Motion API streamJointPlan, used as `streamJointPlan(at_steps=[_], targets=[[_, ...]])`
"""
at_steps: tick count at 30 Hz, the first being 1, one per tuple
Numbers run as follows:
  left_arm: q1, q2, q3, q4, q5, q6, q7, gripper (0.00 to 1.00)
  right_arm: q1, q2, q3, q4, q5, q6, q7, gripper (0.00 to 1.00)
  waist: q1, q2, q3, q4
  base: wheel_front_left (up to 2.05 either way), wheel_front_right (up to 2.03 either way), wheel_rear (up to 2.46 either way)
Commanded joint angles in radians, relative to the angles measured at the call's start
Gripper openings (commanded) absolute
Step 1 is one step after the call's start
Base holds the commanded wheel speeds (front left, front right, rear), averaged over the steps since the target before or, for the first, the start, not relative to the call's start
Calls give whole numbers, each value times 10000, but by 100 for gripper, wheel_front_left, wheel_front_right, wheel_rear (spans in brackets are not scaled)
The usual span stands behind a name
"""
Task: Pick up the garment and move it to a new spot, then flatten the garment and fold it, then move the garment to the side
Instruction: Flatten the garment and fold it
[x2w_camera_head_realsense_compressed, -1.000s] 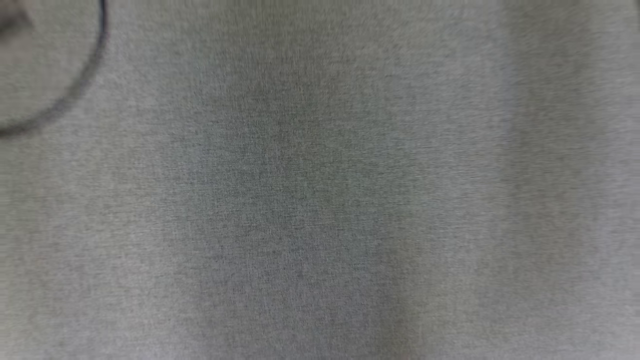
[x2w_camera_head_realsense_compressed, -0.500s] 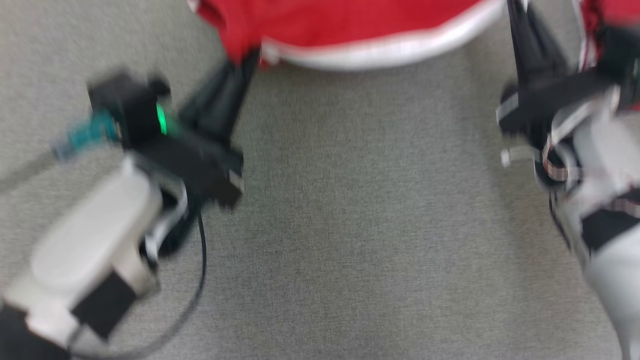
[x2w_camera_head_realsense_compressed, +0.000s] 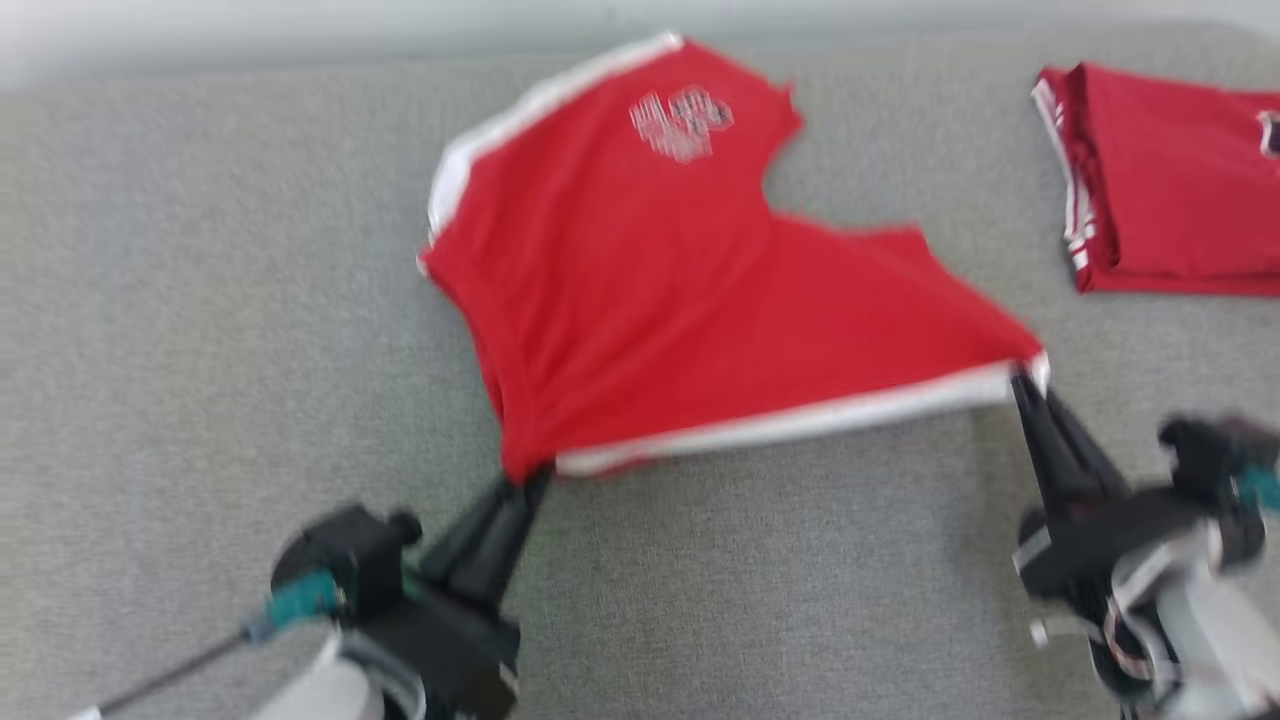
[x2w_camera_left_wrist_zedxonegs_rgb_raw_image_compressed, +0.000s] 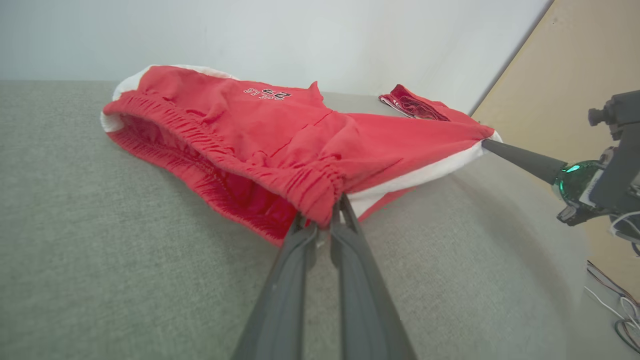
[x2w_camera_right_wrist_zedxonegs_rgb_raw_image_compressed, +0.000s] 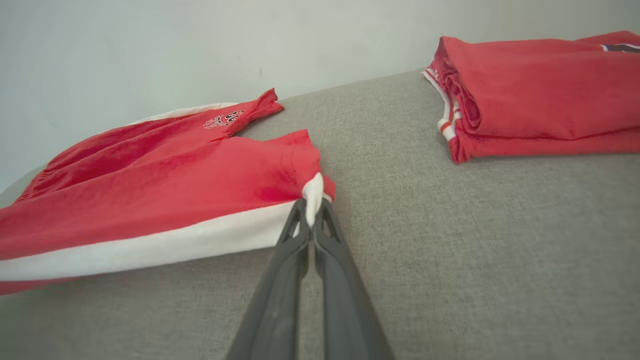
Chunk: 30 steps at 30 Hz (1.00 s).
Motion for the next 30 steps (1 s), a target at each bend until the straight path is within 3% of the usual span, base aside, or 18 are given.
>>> streamJointPlan(at_steps=[1,9,19,24,30], targets=[[325,-7,2,-32,135,-7,-28,0,400,37,-164,-203,-53,-32,88,0,3,2,-480,77,0,0,0],[1621,256,-21,85,578,-117,-29,0,3374,746,-1428,-2092,-469,-32,1047,0,3,2,-947,248,0,0,0],[2377,353,-11,110,557,-230,-30,0,5711,1867,-2649,-3972,-1035,-32,2193,0,3,2,-1141,585,0,0,0],[2342,70,-27,83,662,-316,-30,0,5708,2162,-3050,-4454,-1179,-32,2437,0,3,2,-1127,751,0,0,0],[1772,-319,-214,124,676,-425,-29,0,4649,1850,-3262,-4659,-1329,-32,2703,0,3,2,-1087,1053,0,0,0]])
